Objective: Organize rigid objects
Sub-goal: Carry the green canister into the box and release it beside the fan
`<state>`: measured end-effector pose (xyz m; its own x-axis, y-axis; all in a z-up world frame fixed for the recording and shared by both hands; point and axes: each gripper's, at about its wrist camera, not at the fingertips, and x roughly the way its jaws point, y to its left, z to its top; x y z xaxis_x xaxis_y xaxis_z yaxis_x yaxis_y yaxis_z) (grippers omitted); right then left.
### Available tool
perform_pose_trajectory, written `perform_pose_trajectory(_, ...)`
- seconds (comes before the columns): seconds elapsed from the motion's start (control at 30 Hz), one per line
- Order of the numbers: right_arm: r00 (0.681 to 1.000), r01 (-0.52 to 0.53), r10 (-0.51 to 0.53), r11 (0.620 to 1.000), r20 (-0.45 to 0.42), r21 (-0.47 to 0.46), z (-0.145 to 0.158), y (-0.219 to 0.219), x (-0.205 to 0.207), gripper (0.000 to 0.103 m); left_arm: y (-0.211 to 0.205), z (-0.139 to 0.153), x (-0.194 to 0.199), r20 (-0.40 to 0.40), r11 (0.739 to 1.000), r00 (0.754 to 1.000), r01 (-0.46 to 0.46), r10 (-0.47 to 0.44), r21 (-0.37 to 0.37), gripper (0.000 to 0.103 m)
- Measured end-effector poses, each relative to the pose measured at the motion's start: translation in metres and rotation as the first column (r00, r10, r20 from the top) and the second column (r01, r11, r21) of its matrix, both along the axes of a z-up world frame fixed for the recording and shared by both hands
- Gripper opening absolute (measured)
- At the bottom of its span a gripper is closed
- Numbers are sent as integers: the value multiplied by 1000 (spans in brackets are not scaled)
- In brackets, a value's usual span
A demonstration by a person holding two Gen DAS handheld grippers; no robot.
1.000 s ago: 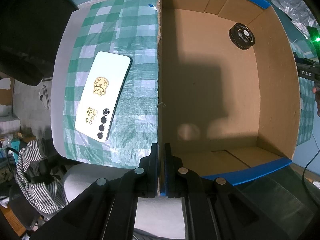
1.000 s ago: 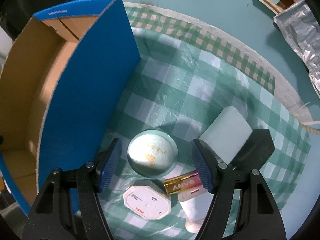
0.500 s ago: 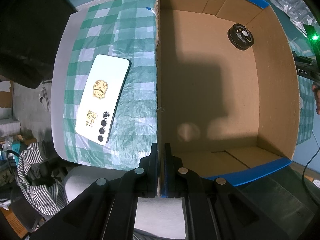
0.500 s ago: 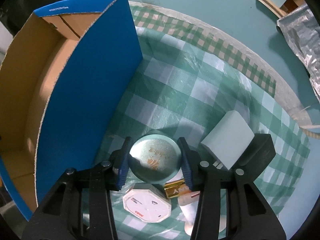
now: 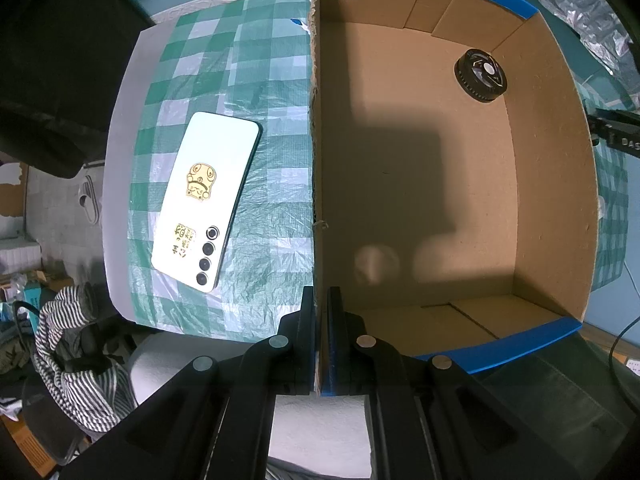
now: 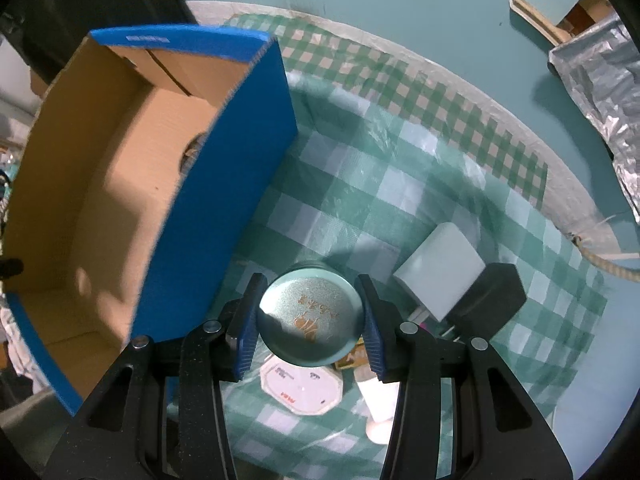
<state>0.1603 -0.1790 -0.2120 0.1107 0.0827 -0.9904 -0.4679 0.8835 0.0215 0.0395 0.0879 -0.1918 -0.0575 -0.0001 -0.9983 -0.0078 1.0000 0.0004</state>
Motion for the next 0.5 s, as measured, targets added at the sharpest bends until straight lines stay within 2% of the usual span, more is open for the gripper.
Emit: perform_pose_trajectory(0.5,997,-54,52,998,55,36,68,25,0,44,-1,0,0,-1,1000,1000,1,-1,1,5)
